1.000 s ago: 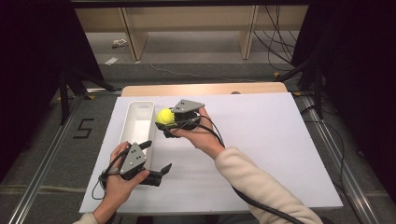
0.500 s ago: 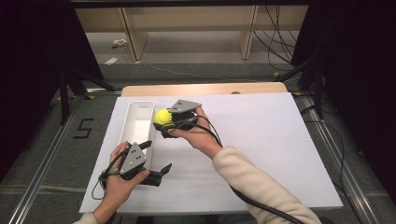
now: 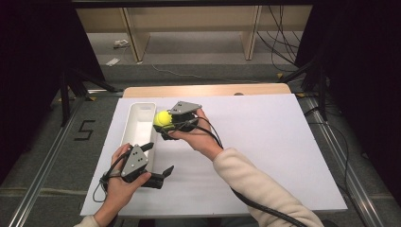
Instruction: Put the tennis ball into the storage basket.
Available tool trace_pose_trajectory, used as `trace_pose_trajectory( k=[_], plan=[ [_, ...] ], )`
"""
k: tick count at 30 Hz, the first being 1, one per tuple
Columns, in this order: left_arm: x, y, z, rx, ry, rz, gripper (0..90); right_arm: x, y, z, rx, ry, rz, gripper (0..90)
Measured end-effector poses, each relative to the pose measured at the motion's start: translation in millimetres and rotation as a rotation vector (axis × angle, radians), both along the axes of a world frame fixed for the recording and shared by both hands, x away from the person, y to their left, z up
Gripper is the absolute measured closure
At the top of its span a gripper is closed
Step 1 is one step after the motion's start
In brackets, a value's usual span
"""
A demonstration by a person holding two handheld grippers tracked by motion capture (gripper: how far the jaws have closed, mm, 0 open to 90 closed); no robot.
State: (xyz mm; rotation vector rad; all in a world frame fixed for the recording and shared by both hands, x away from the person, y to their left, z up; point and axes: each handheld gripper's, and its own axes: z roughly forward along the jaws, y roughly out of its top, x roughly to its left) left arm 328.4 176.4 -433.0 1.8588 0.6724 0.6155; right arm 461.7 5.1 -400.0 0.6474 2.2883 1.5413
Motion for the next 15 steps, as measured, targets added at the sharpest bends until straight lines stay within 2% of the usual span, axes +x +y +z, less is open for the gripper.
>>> trace_pose_trajectory(
  k=[15],
  plan=[
    [-0.1, 0.1, 0.1, 0.002, -0.001, -0.002, 0.0, 0.8, 6.8, 0.8, -0.003, 0.005, 0.012, 27.1]
  ],
)
